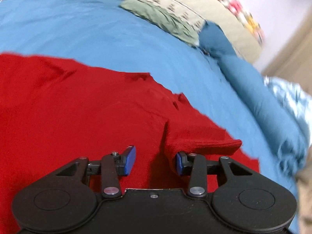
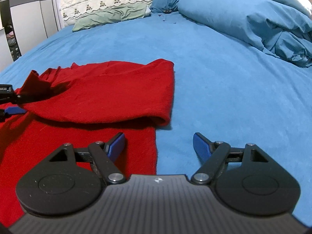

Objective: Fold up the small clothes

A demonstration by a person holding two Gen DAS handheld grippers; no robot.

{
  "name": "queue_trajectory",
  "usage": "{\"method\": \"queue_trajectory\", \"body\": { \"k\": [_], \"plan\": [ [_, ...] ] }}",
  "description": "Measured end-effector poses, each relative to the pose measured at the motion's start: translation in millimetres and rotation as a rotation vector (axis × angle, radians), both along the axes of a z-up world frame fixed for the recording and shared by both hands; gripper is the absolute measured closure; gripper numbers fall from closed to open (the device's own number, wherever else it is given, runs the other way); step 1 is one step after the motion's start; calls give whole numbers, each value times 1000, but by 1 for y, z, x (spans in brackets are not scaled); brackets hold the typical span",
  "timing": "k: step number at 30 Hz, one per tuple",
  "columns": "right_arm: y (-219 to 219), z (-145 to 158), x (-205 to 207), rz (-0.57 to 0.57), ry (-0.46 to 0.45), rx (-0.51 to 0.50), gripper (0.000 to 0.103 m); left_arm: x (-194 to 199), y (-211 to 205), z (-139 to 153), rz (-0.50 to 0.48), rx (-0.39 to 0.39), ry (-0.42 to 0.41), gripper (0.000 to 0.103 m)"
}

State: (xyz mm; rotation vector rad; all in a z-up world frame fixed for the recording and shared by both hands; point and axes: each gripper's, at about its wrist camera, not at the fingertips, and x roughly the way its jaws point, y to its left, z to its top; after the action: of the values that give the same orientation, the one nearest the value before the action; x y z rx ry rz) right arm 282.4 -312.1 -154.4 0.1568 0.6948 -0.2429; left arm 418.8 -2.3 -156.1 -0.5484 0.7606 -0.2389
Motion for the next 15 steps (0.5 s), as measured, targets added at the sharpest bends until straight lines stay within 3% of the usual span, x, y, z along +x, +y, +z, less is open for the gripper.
{"method": "queue_trajectory", "body": {
  "k": [5,8,10,12,15],
  "plan": [
    [-3,0,-2,-6,-7,20,11,-11,23,-11,111,-203,40,60],
    [-3,0,-2,-6,-7,19,11,-17,27,-10,126,-225,39,65],
    [-3,0,-1,-5,-5,19,11,-18,19,-3,88,-137,4,64],
    [-3,0,-2,-1,-3,16,10,-17,5,6,32,7,-53,62],
    [-4,0,-1,7,1,14,10,-11,-9,9,-44,130,-104,62]
  ]
}}
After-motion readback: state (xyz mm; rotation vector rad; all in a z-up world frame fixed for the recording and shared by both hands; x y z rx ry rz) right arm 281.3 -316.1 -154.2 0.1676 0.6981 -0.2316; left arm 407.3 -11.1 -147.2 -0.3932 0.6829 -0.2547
